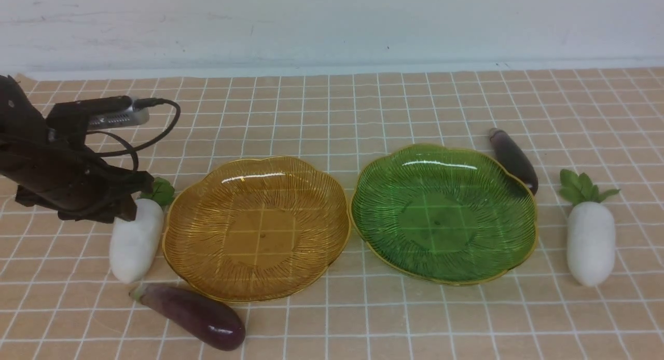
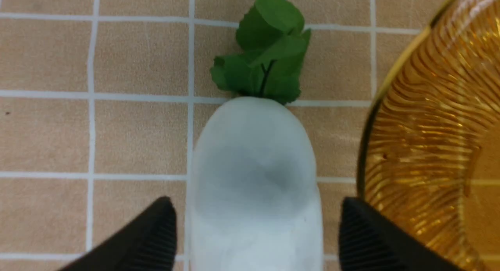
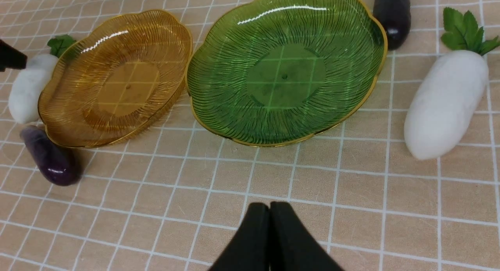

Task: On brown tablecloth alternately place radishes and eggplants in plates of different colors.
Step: 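Pick up the white radish and place it in the left plate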

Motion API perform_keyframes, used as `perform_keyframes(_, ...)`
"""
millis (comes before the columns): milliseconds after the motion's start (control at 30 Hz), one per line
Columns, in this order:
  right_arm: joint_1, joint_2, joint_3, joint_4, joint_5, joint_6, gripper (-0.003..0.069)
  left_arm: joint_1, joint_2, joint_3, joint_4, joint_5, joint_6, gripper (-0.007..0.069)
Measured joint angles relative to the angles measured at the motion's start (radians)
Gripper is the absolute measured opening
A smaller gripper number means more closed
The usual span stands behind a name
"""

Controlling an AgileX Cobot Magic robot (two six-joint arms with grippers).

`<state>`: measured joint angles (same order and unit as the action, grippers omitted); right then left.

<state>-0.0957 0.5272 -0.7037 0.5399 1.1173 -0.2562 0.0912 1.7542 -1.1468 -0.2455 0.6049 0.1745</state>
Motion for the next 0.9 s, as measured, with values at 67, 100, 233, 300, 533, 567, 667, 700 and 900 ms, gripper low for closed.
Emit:
perform_keyframes(67, 0.0, 0.0, 0.0, 0.0, 0.0, -0.003, -0.0015, 0.0, 0.027, 0.0, 0.0, -0.033, 0.003, 0.0535)
perform_keyframes(100, 0.0, 0.0, 0.0, 0.0, 0.0, -0.003, -0.0015, 0.0, 0.04, 0.0, 0.0, -0.043, 0.003, 0.0563)
perform_keyframes(233, 0.0, 0.0, 0.0, 0.0, 0.0, -0.004, -0.0015, 0.0, 0.075, 0.0, 0.0, -0.054, 0.004, 0.0586)
perform_keyframes(300, 0.0, 0.0, 0.0, 0.0, 0.0, -0.004, -0.0015, 0.0, 0.089, 0.0, 0.0, -0.059, 0.004, 0.0585)
perform_keyframes(533, 0.0, 0.0, 0.0, 0.0, 0.0, -0.009, -0.0015, 0.0, 0.133, -0.001, -0.001, -0.061, -0.001, 0.0503)
perform_keyframes(567, 0.0, 0.0, 0.0, 0.0, 0.0, -0.009, -0.0015, 0.0, 0.133, -0.003, 0.0, -0.06, -0.011, 0.0468)
perform_keyframes(667, 0.0, 0.0, 0.0, 0.0, 0.0, -0.01, -0.0015, 0.006, 0.134, -0.04, 0.013, -0.002, -0.056, 0.0399)
perform_keyframes(700, 0.0, 0.0, 0.0, 0.0, 0.0, -0.01, -0.0015, 0.01, 0.13, -0.065, 0.021, 0.029, -0.071, 0.0397)
perform_keyframes(900, 0.0, 0.034, -0.01, -0.052, -0.027, 0.055, -0.0015, -0.04, 0.042, -0.236, -0.047, 0.189, -0.082, 0.0396)
